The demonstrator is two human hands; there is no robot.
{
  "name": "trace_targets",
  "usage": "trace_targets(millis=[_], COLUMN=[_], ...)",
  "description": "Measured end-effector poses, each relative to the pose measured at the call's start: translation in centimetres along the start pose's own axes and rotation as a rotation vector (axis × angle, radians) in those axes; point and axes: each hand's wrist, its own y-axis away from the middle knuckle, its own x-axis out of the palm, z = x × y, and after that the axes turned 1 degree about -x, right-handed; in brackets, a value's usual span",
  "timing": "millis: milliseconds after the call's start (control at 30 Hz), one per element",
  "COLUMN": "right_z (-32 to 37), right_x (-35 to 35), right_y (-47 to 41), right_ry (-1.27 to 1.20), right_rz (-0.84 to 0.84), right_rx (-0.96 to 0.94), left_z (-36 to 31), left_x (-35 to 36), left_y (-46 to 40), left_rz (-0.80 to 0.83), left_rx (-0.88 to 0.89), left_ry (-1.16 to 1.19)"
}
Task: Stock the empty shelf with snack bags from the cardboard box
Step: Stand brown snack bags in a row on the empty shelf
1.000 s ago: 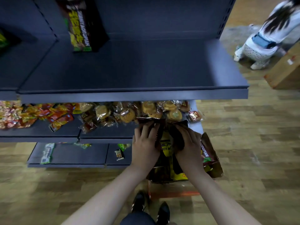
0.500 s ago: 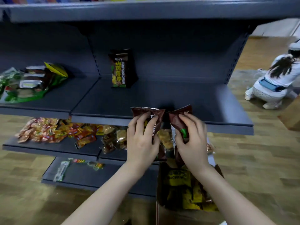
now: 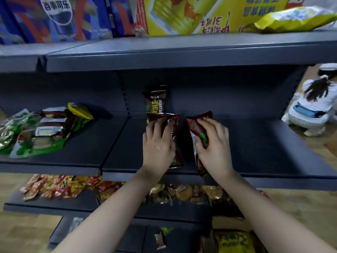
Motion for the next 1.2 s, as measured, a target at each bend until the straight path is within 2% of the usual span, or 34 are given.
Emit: trace_targets(millis=[267,500,700,1000,1200], right_z=[1.4,1.3,1.2,1.0,0.7], right_x=[7.0,10.9,12.3,12.8,12.5], right_y=[-4.9,-7.1,-7.4,-7.3,-6.6], right_ry=[0.055,0.075,0.074,0.072,0.067], right_rz=[-0.037,-0.042,-0.033,-0.013,-0.023], right_rx=[0.020,0.070,0.127,0.149,0.156], left_z=[6.8,9.1,9.2,10.3,10.2], left_x=[4.3,8.2,10.3,11.2,11.7], left_y=[-5.1,-7.3,-7.9,-7.6,-7.7], left_rz=[0.065,0.099,0.122,0.081,0.162], left_rx=[0.051,0.007,-0.020,0.061,0.053], left_ry=[-0.020,0.047,0.045,-0.038,-0.136])
